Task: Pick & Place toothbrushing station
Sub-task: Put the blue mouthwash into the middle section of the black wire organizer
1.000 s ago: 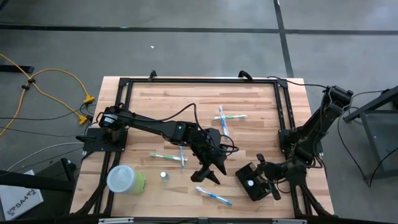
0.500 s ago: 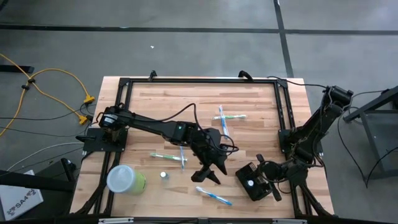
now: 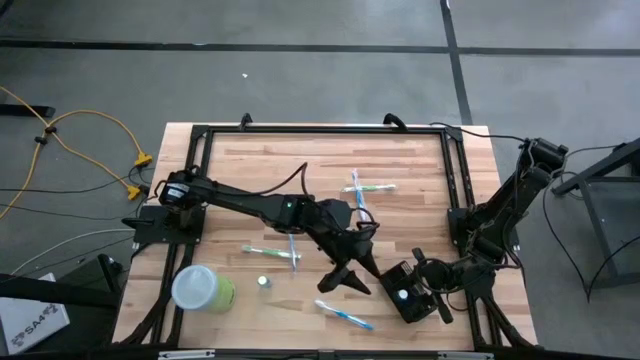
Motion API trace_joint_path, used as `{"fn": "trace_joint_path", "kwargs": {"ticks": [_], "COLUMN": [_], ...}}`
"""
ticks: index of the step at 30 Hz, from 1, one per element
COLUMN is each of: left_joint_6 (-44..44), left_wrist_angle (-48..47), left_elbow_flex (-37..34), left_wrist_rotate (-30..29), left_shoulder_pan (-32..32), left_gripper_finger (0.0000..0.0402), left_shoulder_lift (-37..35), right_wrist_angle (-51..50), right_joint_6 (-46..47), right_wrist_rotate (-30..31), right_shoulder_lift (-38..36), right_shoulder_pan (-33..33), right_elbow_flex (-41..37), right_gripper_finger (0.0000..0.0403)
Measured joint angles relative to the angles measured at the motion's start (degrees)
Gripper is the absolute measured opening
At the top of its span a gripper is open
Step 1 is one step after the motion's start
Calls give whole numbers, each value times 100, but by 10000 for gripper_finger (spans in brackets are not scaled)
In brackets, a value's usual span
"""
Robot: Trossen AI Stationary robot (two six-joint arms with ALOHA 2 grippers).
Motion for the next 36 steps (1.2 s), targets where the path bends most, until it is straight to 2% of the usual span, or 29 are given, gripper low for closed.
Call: {"fn": "trace_joint_path", "kwargs": {"ticks": [7,13,18,25,31,36], "left_joint_6": [-621,-628,-678,-1343,-1309,-839], "left_wrist_angle": [-605,-1100,-1822,-2978,-3136,-3161], "left_elbow_flex": [-2,-2,0,0,0,0], "left_wrist_rotate": [39,21,23,14,31,20], "left_shoulder_pan": [493,1061,1469,1890,2061,2208], "left_gripper_finger": [214,214,214,214,214,214], "left_shoulder_lift": [-110,-393,-531,-525,-520,-605], "right_wrist_angle": [-2,-2,-3,0,0,-4], "right_joint_6": [2,4,3,2,2,0], "right_wrist_rotate": [-21,-147,-149,-149,-136,358], "right_shoulder_lift": [2,2,2,2,2,2], "right_shoulder_pan": [0,0,0,0,0,0], "right_elbow_flex": [0,0,0,0,0,0], "right_gripper_finger": [152,152,152,152,152,152]}}
